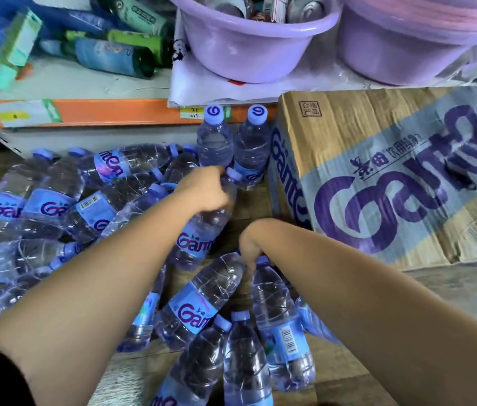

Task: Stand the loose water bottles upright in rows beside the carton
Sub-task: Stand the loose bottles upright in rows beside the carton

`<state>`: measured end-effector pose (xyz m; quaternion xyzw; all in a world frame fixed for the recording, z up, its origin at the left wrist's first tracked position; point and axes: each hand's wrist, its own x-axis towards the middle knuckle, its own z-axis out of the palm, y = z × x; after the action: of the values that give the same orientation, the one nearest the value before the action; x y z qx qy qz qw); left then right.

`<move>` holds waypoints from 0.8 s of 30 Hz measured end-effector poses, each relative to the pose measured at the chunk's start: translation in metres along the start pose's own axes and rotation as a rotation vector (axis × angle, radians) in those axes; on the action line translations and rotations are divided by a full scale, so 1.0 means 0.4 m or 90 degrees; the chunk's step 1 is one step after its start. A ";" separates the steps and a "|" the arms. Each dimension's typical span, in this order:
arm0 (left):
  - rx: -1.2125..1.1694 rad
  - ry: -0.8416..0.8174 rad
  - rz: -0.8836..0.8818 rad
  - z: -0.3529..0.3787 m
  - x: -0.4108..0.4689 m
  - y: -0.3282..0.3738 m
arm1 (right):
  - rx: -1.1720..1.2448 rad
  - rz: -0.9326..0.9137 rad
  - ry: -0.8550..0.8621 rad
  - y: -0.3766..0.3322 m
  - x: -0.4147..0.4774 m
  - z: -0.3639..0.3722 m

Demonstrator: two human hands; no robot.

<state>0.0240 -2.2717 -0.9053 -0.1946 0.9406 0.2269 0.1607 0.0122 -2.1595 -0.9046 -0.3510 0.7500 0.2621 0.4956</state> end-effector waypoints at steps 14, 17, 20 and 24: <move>-0.188 0.030 -0.042 -0.052 -0.066 -0.072 | 0.149 -0.035 0.102 0.041 -0.111 -0.077; -0.215 0.029 -0.029 -0.061 -0.083 -0.077 | 0.130 -0.026 0.253 0.038 -0.168 -0.117; -0.151 0.057 -0.025 -0.082 -0.097 -0.067 | 0.108 -0.013 0.362 0.051 -0.167 -0.127; -0.023 0.110 -0.023 -0.104 -0.125 -0.052 | 0.111 -0.019 0.451 0.063 -0.166 -0.116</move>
<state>0.0676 -2.2944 -0.8582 -0.2333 0.9430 0.2234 0.0795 -0.0163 -2.1606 -0.8245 -0.3875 0.8893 0.0521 0.2372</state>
